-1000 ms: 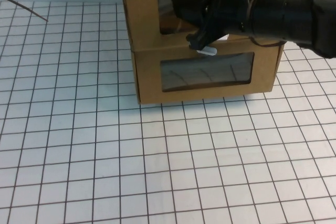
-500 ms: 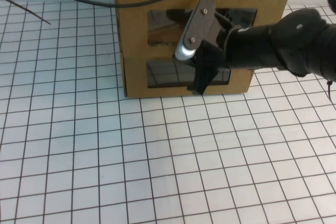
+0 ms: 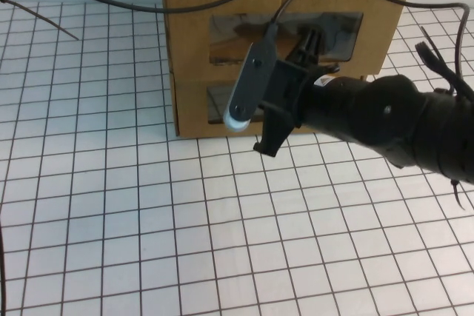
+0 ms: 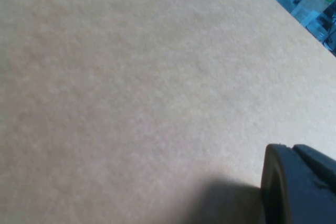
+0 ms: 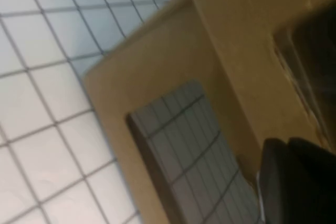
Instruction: Close the shoe box
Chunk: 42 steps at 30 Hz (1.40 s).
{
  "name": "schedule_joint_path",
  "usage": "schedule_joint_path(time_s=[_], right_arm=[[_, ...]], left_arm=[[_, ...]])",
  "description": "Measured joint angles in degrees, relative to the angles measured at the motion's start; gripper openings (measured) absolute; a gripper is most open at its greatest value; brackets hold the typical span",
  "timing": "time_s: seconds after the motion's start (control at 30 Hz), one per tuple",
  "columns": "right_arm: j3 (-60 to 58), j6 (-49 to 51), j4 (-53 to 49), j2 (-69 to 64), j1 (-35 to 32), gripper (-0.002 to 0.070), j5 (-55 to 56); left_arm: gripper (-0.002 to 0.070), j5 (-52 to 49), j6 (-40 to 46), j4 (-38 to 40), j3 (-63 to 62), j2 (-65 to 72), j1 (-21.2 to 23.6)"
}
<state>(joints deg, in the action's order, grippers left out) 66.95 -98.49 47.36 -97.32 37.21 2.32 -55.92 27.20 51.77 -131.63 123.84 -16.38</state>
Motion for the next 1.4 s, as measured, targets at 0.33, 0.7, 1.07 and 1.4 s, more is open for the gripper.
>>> schedule_joint_path(time_s=[0.33,0.7,1.07,1.4], right_arm=[[-4.84,-0.22,-0.07,5.45,6.42,-0.0013,12.80],[3.99,-0.22,2.59,2.10,-2.57,-0.0013,7.51],[8.69,-0.22,8.45,0.70,-6.36,-0.0014,-1.76],[-3.42,-0.22,24.16,21.55,-6.75,-0.0014,-7.79]], left_arm=[[-0.0005,0.10,0.12,0.00,0.00,0.00,0.00],[-0.0006,0.00,1.17,0.00,0.00,0.00,0.00],[-0.0005,-2.06,2.92,-3.68,0.00,-2.12,0.00],[-0.0006,-10.04,0.93,-12.88,0.08,-19.63,0.00]])
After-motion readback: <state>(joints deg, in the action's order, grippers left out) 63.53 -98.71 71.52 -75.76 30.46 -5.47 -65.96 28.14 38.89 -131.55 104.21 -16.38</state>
